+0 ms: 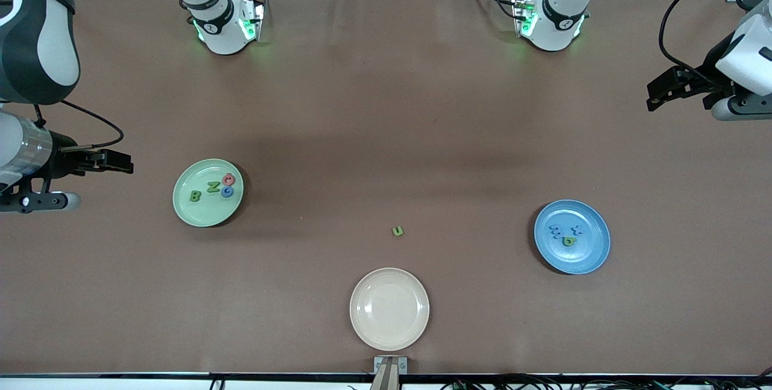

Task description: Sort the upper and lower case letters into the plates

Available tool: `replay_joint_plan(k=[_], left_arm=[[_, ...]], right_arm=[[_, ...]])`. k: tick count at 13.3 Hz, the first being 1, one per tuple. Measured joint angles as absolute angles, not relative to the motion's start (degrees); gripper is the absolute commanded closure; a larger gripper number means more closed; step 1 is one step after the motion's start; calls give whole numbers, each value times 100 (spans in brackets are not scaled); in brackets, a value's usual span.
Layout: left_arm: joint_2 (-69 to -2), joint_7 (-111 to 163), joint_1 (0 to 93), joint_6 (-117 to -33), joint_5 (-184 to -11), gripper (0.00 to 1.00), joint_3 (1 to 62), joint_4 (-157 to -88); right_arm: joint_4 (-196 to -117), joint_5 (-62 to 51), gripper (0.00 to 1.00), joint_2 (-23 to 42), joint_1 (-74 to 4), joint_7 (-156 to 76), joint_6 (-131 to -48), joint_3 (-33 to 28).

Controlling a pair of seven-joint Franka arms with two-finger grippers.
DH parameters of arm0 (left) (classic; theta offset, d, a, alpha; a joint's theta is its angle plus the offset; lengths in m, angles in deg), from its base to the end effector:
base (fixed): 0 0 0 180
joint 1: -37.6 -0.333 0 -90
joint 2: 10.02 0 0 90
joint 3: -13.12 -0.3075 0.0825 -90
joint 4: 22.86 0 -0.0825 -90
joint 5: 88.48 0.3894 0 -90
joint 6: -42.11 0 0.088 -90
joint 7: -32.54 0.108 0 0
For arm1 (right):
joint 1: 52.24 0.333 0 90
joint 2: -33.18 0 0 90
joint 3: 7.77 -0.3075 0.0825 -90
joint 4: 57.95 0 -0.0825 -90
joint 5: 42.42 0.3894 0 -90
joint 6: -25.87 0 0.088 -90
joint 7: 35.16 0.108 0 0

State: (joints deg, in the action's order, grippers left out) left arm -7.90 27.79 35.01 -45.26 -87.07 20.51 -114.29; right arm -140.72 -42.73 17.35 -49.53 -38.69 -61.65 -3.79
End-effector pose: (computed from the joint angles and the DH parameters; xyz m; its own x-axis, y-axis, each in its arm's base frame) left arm 0.5420 -0.0441 0.6195 0.9995 0.0005 -0.0316 -0.0005 -0.9995 -0.0321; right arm 0.6260 -0.0095 0.5072 0.9805 0.0385 -0.1927 0.0417 -0.9991 0.0124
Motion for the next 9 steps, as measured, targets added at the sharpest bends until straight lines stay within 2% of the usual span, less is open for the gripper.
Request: replay_joint_plan(k=[9], left_arm=[[-790,2779,3488,-4526,-8707,0,2046,-11429]], right_arm=[[-13958,-4272,0,1960,-5180,-4268,-6005,-375]])
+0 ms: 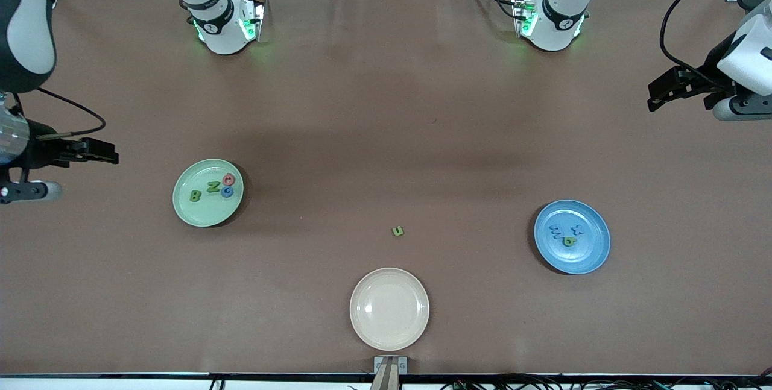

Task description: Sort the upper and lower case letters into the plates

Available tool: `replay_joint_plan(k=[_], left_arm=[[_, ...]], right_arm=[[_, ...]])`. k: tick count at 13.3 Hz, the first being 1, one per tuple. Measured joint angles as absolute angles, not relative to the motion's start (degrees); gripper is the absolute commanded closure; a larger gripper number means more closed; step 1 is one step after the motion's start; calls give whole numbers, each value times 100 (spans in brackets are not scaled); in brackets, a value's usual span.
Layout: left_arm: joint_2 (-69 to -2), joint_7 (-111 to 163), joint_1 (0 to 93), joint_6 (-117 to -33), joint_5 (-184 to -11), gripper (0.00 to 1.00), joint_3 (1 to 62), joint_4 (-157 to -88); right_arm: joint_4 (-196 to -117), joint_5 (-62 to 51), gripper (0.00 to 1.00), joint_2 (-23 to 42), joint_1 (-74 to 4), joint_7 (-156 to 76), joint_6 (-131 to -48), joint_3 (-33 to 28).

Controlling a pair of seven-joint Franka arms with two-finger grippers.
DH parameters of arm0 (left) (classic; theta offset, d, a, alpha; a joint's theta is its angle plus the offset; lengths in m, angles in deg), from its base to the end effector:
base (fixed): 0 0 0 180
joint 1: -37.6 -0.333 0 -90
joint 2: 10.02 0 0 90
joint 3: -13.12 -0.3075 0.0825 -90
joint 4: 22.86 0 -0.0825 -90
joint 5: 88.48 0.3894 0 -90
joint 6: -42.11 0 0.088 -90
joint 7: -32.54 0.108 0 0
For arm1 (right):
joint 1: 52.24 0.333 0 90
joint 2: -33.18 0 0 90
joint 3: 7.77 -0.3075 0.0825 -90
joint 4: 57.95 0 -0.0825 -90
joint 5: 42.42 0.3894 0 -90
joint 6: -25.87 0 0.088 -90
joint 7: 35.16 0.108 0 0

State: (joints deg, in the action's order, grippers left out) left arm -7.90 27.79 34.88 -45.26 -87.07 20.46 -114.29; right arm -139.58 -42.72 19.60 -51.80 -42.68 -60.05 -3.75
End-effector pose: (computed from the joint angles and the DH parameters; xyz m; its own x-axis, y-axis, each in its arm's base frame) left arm 0.5422 -0.0424 0.6195 0.9995 0.0037 -0.0316 0.0026 -0.9995 -0.0321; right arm 0.6160 -0.0345 0.5389 0.9844 0.0684 -0.1623 0.0694 -0.9976 0.0004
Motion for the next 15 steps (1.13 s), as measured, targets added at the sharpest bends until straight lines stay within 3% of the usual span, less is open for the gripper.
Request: replay_joint_plan(k=[15], left_arm=[[-790,2779,3483,-4526,-8707,0,2049,-11417]], right_arm=[[-15891,-4274,0,3994,-5200,-4285,-6532,-407]])
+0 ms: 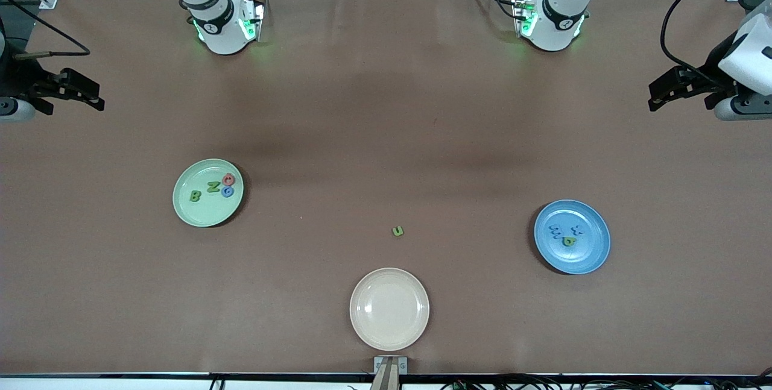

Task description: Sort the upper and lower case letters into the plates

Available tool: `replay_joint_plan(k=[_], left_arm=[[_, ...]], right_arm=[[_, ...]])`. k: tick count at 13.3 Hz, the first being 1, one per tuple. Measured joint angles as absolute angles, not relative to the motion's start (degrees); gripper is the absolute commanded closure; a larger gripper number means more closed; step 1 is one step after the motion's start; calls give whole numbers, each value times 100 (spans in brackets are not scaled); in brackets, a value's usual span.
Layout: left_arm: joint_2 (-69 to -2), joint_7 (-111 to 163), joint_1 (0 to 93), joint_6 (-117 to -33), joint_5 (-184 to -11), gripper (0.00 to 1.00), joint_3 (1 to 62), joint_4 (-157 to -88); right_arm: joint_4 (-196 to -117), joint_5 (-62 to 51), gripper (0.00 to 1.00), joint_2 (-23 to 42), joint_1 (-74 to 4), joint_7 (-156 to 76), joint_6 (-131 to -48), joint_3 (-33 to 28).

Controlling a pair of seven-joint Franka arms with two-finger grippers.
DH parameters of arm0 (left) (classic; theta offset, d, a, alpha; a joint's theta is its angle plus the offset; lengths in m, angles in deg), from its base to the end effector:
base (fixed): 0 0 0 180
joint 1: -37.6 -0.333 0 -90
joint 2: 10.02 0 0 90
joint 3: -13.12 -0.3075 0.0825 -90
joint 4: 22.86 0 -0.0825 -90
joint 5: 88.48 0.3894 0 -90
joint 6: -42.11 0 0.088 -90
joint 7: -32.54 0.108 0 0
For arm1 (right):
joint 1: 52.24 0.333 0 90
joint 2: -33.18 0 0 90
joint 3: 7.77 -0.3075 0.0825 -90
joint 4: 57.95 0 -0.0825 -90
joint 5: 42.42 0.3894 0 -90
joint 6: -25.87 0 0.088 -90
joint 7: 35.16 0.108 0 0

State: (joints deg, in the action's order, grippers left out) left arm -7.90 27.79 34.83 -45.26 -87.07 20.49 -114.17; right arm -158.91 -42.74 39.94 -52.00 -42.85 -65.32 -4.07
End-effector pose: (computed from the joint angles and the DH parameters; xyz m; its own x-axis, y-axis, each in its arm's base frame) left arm 0.5422 -0.0422 0.6205 0.9996 0.0040 -0.0295 0.0030 -0.9995 -0.0319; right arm 0.5213 -0.0338 0.5892 0.9958 0.0748 -0.0520 0.0744 -0.9972 -0.0091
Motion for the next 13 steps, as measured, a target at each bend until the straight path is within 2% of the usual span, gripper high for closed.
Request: replay_joint_plan(k=[13], left_arm=[[-810,2782,3484,-4532,-8707,0,2052,-11415]], right_arm=[[-15736,-4276,0,3946,-5207,-4285,-6622,-387]])
